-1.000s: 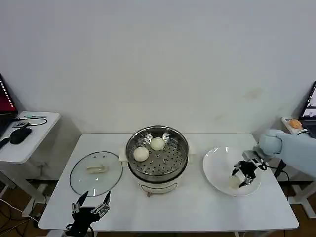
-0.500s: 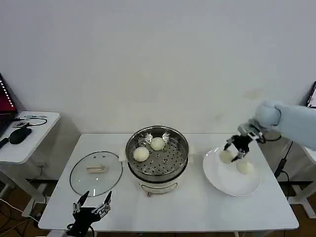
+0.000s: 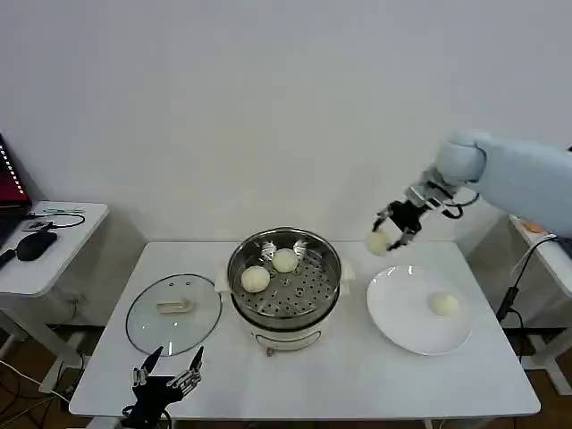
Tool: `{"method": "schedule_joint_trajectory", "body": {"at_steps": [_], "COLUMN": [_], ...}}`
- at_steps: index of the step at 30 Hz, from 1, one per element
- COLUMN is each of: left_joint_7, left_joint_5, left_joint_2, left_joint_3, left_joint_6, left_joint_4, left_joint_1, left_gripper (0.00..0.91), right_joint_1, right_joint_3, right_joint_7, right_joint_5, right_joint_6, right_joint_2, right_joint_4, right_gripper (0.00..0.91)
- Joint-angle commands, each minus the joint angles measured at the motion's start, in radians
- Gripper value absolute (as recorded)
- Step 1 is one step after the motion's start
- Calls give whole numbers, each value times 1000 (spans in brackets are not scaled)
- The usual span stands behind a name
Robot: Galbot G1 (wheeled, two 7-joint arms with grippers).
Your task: Take steamed baozi put them in steamer then cover it.
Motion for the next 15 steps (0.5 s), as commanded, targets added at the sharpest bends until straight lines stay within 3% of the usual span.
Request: {"method": "schedule_joint_trajectory", "body": {"at_steps": [1,15], "left_joint_7": [1,1], "left_joint_5": [0,0], "left_joint_2": [1,-3], "left_joint_3": [0,-2], "left_joint_6": [0,0], "left_joint_4": [1,-6], "left_joint_1": [-1,1], "left_gripper": [907,907], "right_joint_1": [15,-8], "right_joint_3": [114,137], "right_joint_7": [22,91], "right_joint_5": [-68,-184], "right_joint_6": [75,161], "right_joint_2": [93,128], "right_joint_4": [43,189], "right_gripper": [615,615]}}
